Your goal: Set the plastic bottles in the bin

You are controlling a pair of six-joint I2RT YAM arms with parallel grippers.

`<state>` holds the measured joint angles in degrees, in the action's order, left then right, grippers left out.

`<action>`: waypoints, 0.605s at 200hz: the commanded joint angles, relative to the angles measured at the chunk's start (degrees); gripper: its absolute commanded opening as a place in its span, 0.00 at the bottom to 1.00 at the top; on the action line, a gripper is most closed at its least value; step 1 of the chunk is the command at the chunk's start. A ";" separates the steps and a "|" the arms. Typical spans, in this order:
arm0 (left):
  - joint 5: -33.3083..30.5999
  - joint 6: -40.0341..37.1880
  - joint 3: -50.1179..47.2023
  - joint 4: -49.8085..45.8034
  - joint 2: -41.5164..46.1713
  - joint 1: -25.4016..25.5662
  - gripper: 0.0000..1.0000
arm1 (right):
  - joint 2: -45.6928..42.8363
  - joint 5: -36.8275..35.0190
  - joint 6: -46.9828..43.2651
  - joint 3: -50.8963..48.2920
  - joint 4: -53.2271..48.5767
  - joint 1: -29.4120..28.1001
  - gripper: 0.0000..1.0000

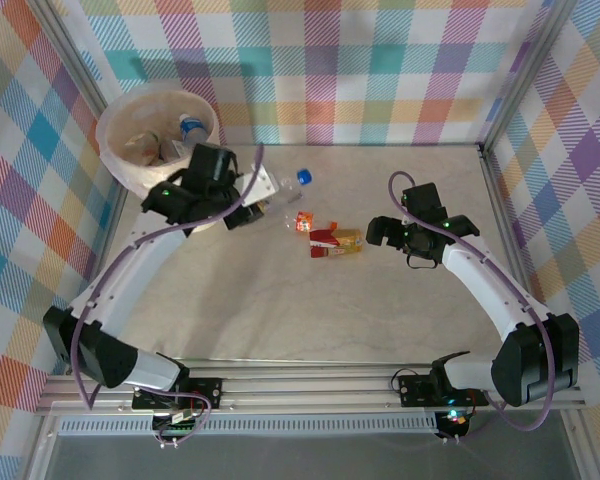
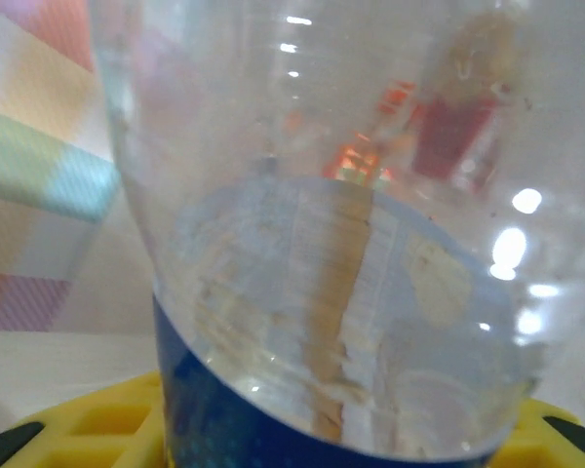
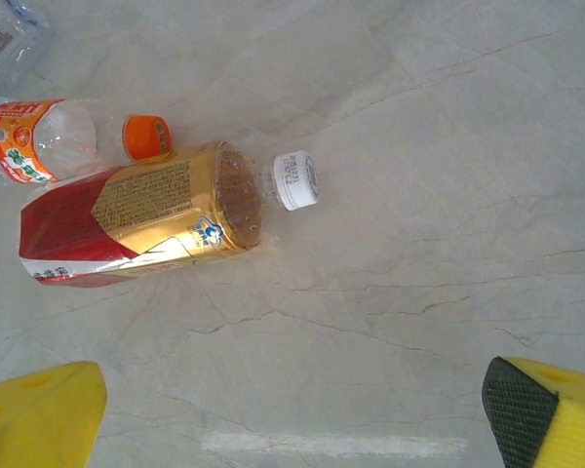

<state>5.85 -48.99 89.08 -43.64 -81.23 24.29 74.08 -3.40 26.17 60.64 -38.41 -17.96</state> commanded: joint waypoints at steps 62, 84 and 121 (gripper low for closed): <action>-5.86 2.15 26.00 1.54 -13.58 -15.00 0.40 | -1.26 0.78 0.71 -0.28 0.81 0.60 1.00; -2.08 2.72 29.26 1.95 -15.80 -20.10 0.40 | -1.56 0.49 0.71 -0.26 0.19 0.57 1.00; -1.62 0.94 31.96 2.05 -20.01 -25.43 0.41 | -1.74 -0.05 1.15 -0.57 -0.71 0.57 1.00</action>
<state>2.59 -47.22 118.19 -40.82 -99.74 1.37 73.56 -3.01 26.37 60.62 -37.85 -17.89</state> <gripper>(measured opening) 0.416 0.997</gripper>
